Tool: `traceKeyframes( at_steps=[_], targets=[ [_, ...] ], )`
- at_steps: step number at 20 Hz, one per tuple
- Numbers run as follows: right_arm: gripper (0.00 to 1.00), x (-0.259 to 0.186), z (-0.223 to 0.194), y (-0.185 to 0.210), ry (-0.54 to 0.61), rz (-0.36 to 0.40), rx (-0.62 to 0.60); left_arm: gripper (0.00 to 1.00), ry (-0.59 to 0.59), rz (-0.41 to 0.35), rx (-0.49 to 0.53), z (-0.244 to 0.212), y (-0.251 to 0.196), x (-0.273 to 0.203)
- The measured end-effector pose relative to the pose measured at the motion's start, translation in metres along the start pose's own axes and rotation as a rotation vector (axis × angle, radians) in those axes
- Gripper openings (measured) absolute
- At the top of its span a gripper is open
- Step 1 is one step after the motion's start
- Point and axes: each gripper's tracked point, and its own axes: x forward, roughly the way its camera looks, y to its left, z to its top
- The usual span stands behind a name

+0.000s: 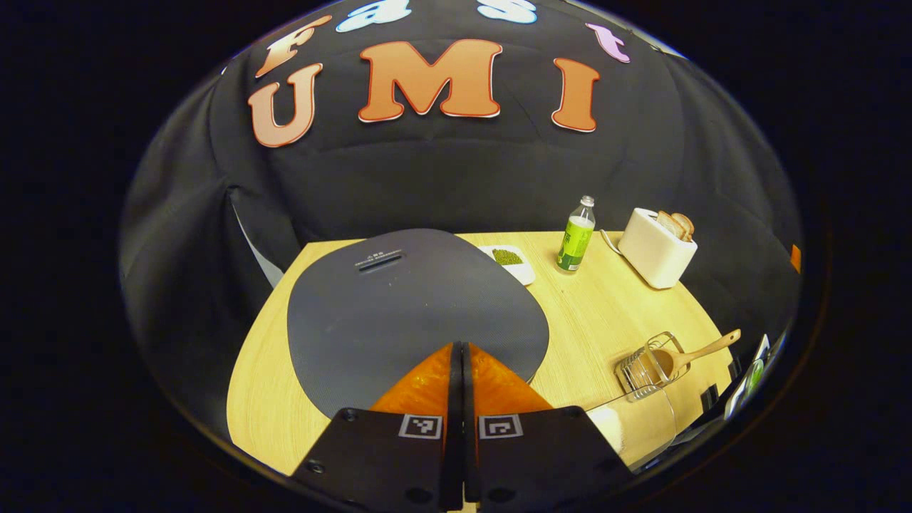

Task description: Close the left gripper, press the button to open the rice cooker; take a wooden spoon from the chopstick holder with the right hand, scoop a spoonful of rice and pour it into the rice cooker, then put the wooden spoon back into the chopstick holder.

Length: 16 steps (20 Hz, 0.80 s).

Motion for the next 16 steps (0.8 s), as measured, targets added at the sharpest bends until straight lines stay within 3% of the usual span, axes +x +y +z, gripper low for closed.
traceKeyframes(
  at_steps=[1,5,6,8,9,10,12,16],
  targets=[
    [0.95,-0.001,0.000,0.001,0.001,0.005,0.003,0.05,-0.020,0.006,0.009,0.001,0.000,-0.002],
    [0.95,-0.007,0.004,-0.003,-0.015,0.019,0.012,0.01,-0.078,0.043,0.108,0.008,-0.001,-0.006],
    [0.95,-0.009,0.006,-0.005,-0.022,0.022,0.012,0.05,-0.075,0.055,0.130,0.009,-0.002,-0.008],
    [0.95,-0.011,0.008,-0.011,-0.034,0.024,0.016,0.05,-0.137,0.090,0.168,0.034,0.002,-0.020],
    [0.95,-0.013,0.009,-0.014,-0.039,0.027,0.023,0.00,-0.192,0.106,0.177,0.054,0.004,-0.031],
    [0.95,-0.013,0.010,-0.015,-0.043,0.036,0.034,0.05,-0.247,0.126,0.175,0.075,0.007,-0.044],
    [0.95,-0.015,0.010,-0.016,-0.051,0.058,0.058,0.05,-0.329,0.139,0.129,0.111,0.010,-0.072],
    [0.95,-0.016,0.015,-0.012,-0.089,0.120,0.096,0.05,-0.425,0.111,0.002,0.145,0.016,-0.120]
  ],
)
